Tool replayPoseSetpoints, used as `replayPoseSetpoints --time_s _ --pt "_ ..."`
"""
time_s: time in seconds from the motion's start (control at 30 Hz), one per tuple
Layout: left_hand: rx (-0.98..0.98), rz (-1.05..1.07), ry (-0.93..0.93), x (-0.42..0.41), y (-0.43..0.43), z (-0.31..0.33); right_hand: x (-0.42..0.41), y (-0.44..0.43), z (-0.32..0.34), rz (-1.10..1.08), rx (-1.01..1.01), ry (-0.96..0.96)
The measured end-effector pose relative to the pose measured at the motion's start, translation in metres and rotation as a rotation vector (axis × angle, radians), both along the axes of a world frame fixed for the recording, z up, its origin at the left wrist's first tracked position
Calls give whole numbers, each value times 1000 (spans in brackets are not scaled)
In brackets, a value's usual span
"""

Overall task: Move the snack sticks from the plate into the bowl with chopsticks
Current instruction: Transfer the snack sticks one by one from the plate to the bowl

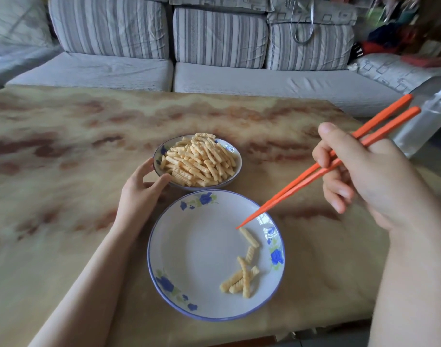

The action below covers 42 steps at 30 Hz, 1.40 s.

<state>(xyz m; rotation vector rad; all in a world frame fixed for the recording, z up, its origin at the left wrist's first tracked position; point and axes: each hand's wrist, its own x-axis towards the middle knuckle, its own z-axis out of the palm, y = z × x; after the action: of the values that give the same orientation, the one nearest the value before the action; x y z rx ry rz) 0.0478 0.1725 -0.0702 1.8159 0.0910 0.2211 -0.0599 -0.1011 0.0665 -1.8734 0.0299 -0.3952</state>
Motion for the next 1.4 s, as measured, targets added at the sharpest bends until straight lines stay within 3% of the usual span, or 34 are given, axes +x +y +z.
replayPoseSetpoints --time_s 0.43,0.73,0.83,1.4 --pt "-3 6 -18 -1 -1 0 4 -1 -9 -31 -2 80" --pt "-23 -3 0 1 0 -2 24 17 -17 -171 474 -206" --pt "-41 4 8 1 -1 -1 33 33 -24 -199 551 -252" --pt "-46 10 -1 0 -2 0 52 74 -51 -69 378 -228"
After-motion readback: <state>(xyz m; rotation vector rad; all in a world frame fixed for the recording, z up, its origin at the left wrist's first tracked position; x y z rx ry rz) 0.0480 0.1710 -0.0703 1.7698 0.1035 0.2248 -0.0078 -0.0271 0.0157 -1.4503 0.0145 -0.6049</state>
